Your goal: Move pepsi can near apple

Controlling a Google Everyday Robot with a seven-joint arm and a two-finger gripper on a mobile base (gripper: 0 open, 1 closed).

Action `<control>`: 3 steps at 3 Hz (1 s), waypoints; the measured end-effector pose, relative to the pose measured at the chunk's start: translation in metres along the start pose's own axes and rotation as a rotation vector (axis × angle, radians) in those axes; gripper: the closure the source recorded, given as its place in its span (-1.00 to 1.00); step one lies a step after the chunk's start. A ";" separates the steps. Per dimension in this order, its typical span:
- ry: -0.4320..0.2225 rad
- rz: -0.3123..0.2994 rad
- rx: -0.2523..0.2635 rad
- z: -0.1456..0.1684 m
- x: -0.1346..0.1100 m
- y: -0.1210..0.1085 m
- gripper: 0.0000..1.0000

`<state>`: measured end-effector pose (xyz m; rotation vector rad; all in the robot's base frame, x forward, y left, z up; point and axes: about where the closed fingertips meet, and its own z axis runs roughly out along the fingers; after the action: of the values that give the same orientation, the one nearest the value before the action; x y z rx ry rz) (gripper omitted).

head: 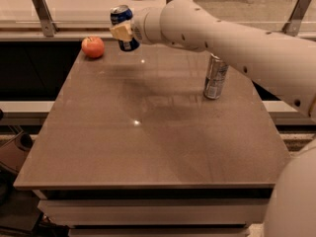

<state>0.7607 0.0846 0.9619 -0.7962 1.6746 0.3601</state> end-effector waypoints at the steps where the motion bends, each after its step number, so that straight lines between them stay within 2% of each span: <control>1: -0.003 0.037 0.047 0.019 0.017 0.005 1.00; 3: -0.043 0.118 0.062 0.041 0.035 0.018 1.00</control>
Offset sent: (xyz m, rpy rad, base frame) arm 0.0139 0.0358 -0.0629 0.1281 0.0405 -0.0974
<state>0.7764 0.1123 0.9142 -0.6415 1.6883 0.4028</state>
